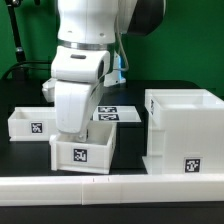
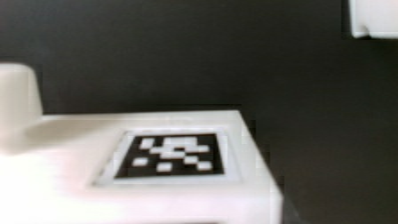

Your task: Assemble drawer

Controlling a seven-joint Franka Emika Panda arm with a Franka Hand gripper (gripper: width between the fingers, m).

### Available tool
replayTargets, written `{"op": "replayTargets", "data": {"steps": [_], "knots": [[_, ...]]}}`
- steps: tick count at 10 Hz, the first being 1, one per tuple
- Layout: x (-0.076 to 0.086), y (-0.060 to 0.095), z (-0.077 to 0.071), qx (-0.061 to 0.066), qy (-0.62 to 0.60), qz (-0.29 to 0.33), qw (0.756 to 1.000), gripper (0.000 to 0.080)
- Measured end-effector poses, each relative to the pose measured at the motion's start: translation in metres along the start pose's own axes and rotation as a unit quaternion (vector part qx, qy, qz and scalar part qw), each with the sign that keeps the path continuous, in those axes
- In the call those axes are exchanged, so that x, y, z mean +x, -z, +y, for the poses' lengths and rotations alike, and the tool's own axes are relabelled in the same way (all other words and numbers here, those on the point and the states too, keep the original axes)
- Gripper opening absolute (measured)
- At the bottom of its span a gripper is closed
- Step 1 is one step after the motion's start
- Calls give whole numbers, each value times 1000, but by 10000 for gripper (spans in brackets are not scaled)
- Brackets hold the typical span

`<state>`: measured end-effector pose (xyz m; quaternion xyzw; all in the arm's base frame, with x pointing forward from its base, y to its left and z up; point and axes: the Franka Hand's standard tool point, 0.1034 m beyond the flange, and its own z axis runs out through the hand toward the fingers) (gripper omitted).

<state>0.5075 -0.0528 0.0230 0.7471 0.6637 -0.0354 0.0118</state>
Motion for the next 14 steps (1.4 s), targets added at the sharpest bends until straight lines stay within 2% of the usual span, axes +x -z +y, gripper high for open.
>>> {"op": "replayTargets", "data": {"steps": [4, 5, 7, 8, 10, 13, 14], "knots": [[-1, -1, 0, -2, -5, 0, 1000, 42], [2, -2, 3, -13, -2, 1, 1000, 42], [14, -3, 6, -16, 6, 5, 1000, 42], [21, -2, 9, -13, 12, 6, 1000, 42], [24, -3, 13, -29, 17, 8, 999, 42], [23, -4, 12, -25, 18, 7, 1000, 42], [29, -7, 13, -24, 23, 7, 999, 42]]}}
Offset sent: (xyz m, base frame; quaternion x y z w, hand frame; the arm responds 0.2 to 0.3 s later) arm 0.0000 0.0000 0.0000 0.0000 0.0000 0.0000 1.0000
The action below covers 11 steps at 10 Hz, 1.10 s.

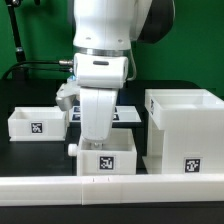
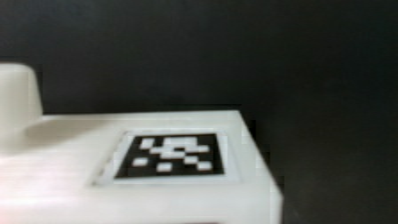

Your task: Assemble drawer

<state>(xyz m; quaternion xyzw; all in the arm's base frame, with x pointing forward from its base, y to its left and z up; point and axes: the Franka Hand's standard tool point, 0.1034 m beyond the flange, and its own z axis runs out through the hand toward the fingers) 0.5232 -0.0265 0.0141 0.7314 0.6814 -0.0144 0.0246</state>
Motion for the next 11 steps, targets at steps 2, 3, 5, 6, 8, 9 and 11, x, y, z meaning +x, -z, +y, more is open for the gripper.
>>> {"op": "replayTargets", "data": {"steps": [2, 3, 5, 6, 8, 9, 11], "knots": [[19, -2, 10, -5, 21, 0, 1000, 42], [20, -3, 13, -6, 27, -3, 1000, 42], [19, -4, 14, -7, 27, -6, 1000, 42], [19, -4, 14, -7, 26, -6, 1000, 42], [19, -4, 15, -6, 24, -6, 1000, 42], [20, -2, 17, -3, 19, -7, 1000, 42], [23, 1, 20, 6, 10, -8, 1000, 42]]}}
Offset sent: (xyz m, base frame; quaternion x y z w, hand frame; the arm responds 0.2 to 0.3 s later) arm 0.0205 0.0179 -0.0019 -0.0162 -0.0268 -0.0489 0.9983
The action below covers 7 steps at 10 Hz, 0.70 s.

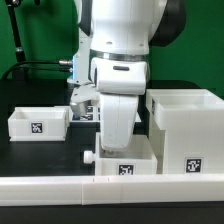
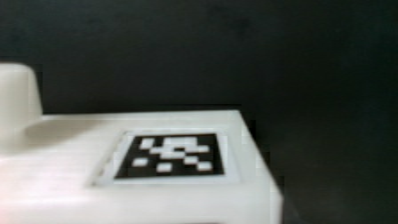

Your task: Assemble drawer

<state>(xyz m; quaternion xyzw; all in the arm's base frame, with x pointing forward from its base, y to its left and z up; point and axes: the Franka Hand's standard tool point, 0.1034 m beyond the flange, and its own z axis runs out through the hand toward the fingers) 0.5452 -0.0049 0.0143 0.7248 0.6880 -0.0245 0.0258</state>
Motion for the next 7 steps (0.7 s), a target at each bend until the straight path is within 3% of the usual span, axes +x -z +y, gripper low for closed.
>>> {"op": "replayTargets", "data": {"steps": [2, 5, 6, 7], "knots": [[0, 3, 0, 14, -3, -3, 1000, 42], [-2, 2, -1, 15, -13, -3, 1000, 42], [-1, 1, -2, 14, -13, -3, 1000, 42], [1, -1, -6, 1, -12, 2, 1000, 42]]}}
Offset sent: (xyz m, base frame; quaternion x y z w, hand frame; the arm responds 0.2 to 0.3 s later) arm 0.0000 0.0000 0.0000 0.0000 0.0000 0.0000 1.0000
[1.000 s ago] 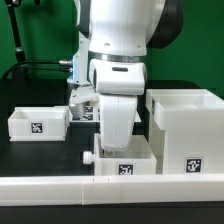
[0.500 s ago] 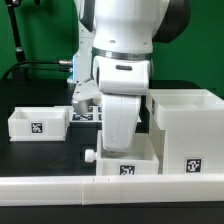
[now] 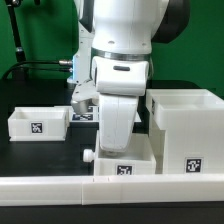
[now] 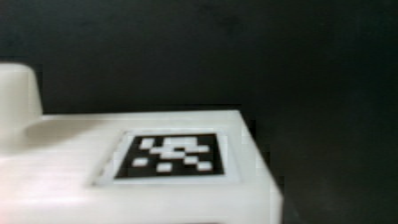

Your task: Assemble drawer

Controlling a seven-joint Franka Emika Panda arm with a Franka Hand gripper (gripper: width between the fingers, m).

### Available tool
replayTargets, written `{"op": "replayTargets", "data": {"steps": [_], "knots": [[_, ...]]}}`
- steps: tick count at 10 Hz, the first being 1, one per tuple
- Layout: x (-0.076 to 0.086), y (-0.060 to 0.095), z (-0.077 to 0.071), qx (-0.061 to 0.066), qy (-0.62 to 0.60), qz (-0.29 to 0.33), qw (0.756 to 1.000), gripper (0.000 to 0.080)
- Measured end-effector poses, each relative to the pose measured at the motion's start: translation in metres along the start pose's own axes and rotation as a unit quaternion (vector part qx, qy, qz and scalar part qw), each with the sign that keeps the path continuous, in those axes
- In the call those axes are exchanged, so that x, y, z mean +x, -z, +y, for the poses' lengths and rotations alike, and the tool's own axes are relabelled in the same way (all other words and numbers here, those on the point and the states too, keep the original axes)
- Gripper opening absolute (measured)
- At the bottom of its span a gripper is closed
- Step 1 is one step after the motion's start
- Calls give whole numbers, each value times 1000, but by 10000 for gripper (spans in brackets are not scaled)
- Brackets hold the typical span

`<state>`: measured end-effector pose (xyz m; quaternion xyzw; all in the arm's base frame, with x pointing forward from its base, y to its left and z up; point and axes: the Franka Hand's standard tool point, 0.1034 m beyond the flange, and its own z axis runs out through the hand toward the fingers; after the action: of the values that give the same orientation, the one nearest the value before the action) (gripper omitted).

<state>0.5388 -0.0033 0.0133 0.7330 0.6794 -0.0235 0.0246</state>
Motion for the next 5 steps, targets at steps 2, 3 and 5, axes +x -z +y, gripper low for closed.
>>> {"op": "replayTargets", "data": {"steps": [2, 3, 5], "knots": [[2, -4, -10, -12, -3, 5, 1000, 42], [2, -5, -10, -21, -4, 6, 1000, 42], [1, -5, -9, -21, -7, 6, 1000, 42]]}}
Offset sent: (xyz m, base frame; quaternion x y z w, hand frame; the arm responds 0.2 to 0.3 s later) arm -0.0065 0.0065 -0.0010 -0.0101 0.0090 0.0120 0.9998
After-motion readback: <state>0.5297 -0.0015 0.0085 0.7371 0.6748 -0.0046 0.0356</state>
